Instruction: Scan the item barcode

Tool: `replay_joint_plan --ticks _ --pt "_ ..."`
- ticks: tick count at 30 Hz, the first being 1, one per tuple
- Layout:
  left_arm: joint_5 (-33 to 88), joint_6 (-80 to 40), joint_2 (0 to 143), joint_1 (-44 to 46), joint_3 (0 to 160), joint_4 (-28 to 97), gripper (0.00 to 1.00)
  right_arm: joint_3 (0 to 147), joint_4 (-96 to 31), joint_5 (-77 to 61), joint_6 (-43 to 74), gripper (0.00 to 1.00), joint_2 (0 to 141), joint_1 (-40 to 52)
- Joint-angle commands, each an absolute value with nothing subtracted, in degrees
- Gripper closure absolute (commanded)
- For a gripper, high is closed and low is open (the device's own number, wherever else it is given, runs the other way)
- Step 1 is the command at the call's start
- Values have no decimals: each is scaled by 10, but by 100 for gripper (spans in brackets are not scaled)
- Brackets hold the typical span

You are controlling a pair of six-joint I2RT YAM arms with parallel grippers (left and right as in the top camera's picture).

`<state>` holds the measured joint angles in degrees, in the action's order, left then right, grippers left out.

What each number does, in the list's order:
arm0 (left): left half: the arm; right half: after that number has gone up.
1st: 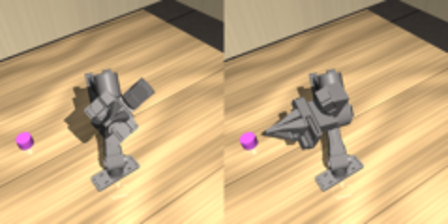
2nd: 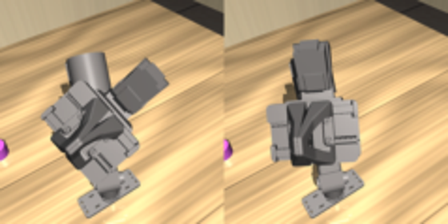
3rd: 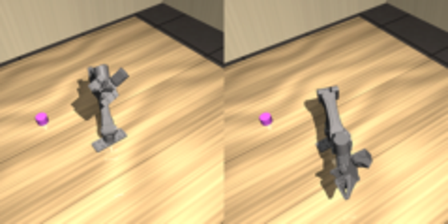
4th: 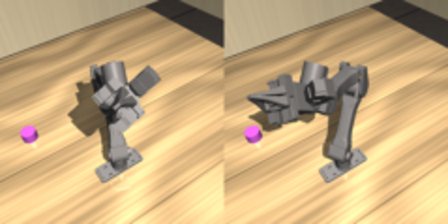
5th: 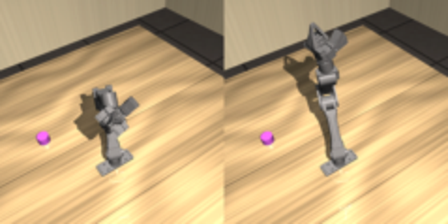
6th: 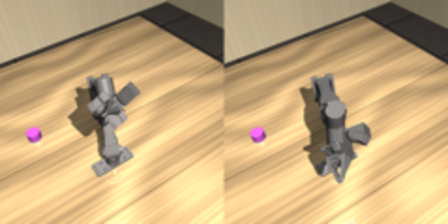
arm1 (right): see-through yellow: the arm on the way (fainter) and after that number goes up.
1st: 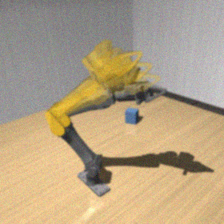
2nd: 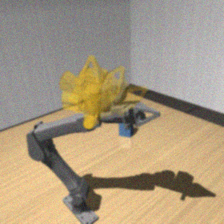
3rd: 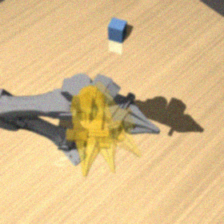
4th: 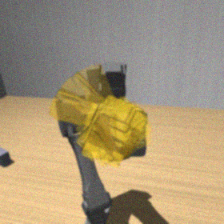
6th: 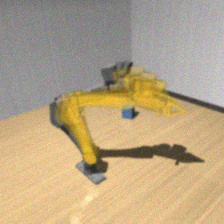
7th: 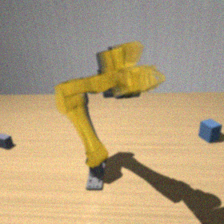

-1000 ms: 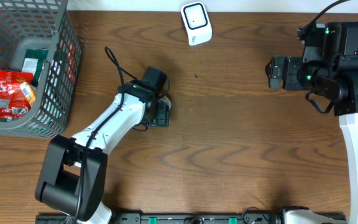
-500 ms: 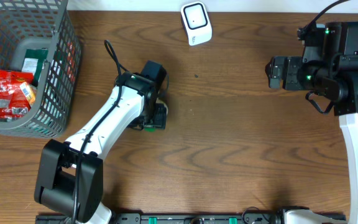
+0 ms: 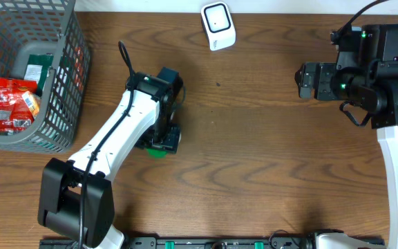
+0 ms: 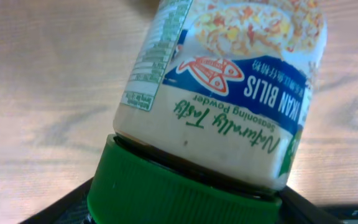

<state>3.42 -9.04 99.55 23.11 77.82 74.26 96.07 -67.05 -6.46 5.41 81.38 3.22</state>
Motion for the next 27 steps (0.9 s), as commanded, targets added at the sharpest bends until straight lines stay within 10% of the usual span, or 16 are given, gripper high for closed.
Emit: replay_joint_plan --ticks 1,27 --pt "16 -81 1001 232 790 769 36 973 -671 -67 51 1 818 30" --pt "-24 -82 1148 233 843 836 22 973 -671 -67 51 1 818 30"
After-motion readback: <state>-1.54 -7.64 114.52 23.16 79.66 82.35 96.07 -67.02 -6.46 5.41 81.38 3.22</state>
